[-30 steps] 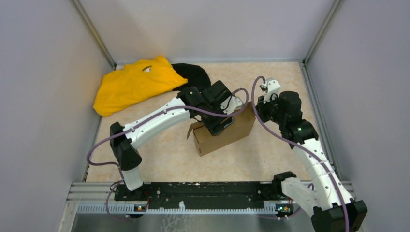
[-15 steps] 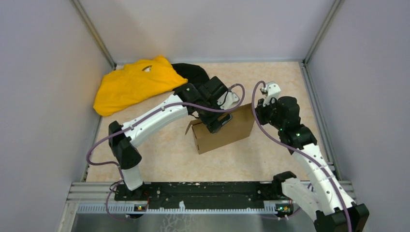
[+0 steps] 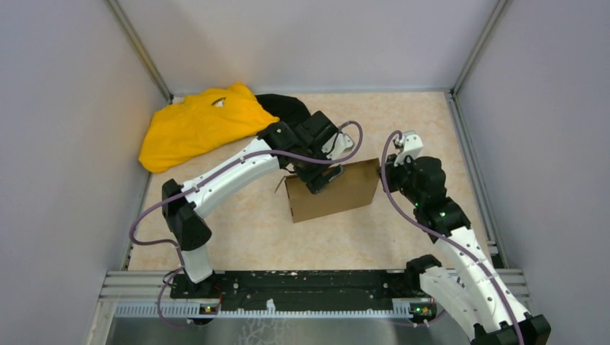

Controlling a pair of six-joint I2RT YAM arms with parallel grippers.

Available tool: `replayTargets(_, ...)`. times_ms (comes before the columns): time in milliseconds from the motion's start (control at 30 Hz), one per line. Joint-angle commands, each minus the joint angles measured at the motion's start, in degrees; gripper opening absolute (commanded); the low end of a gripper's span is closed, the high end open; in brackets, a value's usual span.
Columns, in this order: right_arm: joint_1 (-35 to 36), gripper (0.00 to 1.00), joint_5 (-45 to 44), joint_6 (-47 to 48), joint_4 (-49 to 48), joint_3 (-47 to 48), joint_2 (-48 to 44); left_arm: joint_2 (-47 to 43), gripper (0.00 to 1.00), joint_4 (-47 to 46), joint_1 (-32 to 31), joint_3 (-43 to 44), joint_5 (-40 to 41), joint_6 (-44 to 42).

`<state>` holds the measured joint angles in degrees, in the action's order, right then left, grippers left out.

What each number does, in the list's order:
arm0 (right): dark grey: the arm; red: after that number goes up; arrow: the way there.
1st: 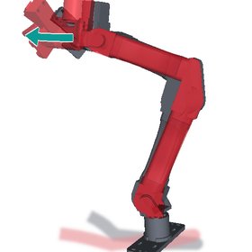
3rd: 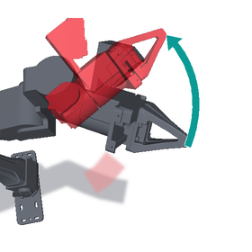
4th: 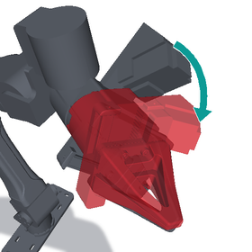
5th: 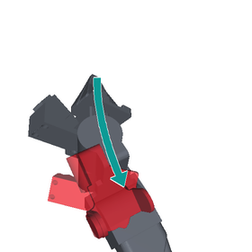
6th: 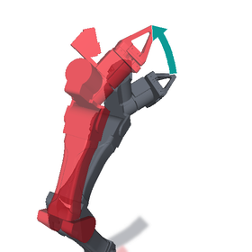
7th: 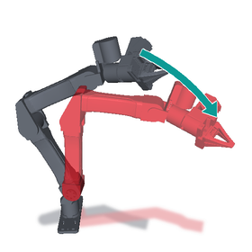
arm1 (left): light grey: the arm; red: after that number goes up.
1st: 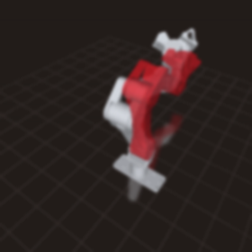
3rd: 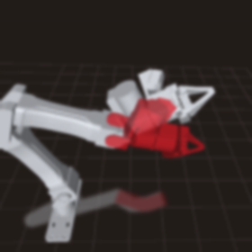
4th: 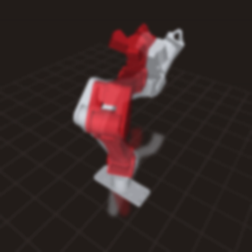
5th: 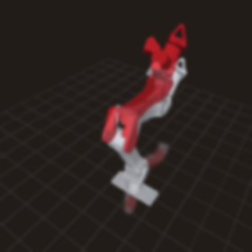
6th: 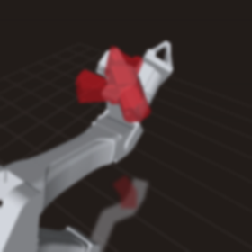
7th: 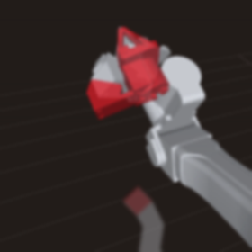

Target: Fold the paper box

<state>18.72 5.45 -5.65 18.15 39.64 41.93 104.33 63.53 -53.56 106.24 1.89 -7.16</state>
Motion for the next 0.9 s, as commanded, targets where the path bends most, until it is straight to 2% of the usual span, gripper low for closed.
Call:
replayTargets(0, 1.52, 0.0, 1.9, -3.54, 1.87, -2.78, -0.77, 3.37, 0.84, -3.4, 1.09, 0.32, 5.58, -0.64)
replayTargets(200, 1.52, 0.0, 1.27, -4.43, 2.61, -2.08, -2.42, 2.69, 0.84, -3.55, 1.09, -0.12, 5.65, -0.64)
replayTargets(267, 1.49, 0.04, 1.27, -4.14, 3.89, -0.54, -2.64, 2.46, 0.84, -3.69, 1.09, -0.39, 5.6, -0.73)
replayTargets(467, 1.51, 0.31, 0.57, -4.71, 7.06, 3.07, -2.12, 2.69, 0.83, -3.96, 1.09, -0.97, 5.59, -0.78)
replayTargets(633, 1.49, 0.41, -1.65, -4.55, 9.65, 6.08, -2.6, 2.5, 0.82, -4.9, 1.09, -2.41, 5.84, -1.26)
replayTargets(767, 1.5, 0.52, -2.49, -3.42, 11.66, 9.0, -3.44, 2.26, 0.82, -5.94, 1.13, -3.82, 6.1, -2.25)
replayTargets(800, 1.51, 0.58, -2.53, -2.72, 12.03, 9.83, -3.5, 2.18, 0.82, -6.29, 1.16, -4.28, 5.97, -2.65)
replayTargets(833, 1.46, 0.71, -2.21, -1.54, 12.44, 10.85, -3.48, 2.06, 0.82, -6.55, 1.18, -4.53, 5.97, -2.95)
replayTargets(867, 1.41, 0.79, -1.74, -0.13, 12.79, 11.9, -3.17, 2.03, 0.82, -6.77, 1.3, -4.76, 5.74, -3.29)
